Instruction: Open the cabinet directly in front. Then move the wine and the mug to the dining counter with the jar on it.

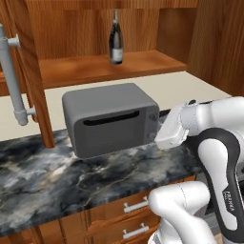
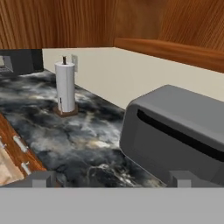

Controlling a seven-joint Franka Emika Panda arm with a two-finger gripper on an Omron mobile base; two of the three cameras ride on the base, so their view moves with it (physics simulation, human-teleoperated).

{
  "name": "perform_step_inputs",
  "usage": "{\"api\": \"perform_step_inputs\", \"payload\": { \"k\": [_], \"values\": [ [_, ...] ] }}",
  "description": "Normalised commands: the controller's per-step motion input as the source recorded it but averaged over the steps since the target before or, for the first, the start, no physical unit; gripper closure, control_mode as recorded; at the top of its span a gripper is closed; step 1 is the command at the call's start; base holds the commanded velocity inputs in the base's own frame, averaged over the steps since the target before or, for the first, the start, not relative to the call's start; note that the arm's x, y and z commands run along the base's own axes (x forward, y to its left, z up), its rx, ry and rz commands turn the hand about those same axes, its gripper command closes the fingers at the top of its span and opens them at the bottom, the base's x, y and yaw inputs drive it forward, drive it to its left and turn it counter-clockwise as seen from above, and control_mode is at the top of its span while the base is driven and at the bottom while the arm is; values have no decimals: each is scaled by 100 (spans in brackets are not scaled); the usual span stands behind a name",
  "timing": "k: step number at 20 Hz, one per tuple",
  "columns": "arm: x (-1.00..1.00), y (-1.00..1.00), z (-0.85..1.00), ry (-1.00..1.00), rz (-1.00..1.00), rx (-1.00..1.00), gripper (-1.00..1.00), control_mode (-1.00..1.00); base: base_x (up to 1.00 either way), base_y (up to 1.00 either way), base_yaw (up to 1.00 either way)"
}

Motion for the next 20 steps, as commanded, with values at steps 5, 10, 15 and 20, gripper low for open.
{"api": "perform_step_inputs", "payload": {
  "k": [5,10,15,20],
  "values": [
    [1,-12,8,0,0,4,-100,-100,25,-1,0],
    [-3,-24,73,-8,-3,10,-100,-100,0,0,0],
    [-3,-23,93,-5,-4,6,-100,-100,0,0,0],
    [0,-17,92,0,-8,3,-100,-100,0,0,0]
  ]
}}
